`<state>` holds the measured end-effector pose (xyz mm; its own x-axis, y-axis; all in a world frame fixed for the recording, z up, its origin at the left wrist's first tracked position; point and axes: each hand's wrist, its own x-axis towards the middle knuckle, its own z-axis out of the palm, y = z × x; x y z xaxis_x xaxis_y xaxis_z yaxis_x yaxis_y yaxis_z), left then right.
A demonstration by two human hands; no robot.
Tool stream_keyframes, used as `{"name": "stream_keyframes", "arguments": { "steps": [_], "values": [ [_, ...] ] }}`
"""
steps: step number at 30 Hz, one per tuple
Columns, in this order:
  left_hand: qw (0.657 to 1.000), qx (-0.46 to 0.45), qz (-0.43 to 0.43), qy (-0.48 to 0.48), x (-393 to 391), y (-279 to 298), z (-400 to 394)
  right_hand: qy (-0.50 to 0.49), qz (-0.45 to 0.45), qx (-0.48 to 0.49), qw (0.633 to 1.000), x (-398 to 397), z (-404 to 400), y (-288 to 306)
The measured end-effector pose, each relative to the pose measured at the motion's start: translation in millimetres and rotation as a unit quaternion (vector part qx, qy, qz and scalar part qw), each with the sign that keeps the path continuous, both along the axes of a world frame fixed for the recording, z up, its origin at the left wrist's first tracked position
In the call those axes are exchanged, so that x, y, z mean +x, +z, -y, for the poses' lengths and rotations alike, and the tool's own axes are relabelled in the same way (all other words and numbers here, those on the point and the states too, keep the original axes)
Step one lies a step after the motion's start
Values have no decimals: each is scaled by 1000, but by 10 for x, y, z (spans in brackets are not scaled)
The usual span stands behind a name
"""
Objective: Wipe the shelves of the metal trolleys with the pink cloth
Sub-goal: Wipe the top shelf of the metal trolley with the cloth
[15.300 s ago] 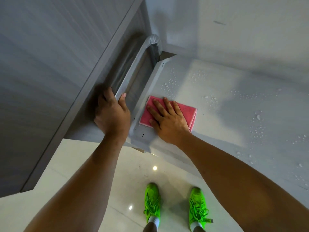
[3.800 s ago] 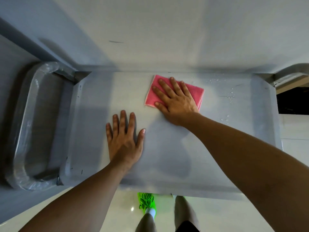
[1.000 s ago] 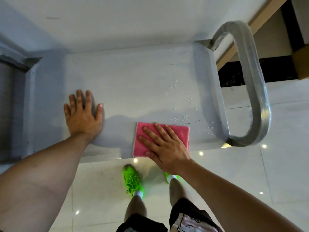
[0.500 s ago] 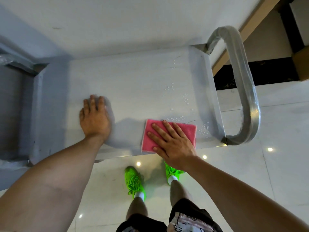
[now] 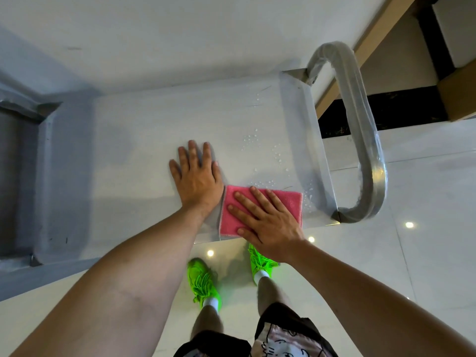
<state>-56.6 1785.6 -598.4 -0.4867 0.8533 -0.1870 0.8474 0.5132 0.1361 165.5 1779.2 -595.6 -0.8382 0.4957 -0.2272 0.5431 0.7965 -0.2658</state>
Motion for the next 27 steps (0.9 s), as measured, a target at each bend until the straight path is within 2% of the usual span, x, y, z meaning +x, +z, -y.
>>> {"name": "stream_keyframes", "arguments": {
  "steps": [10, 21, 27],
  "values": [
    [999, 30, 5, 11, 68, -30, 36, -77, -13, 6, 997, -51, -202, 4],
    [995, 80, -53, 4, 66, -138, -17, -99, -10, 39, 994, -516, -1156, -117],
    [999, 24, -36, 17, 52, -153, -34, -105, -2, 41, 994, -828, -1855, -141]
  ]
}}
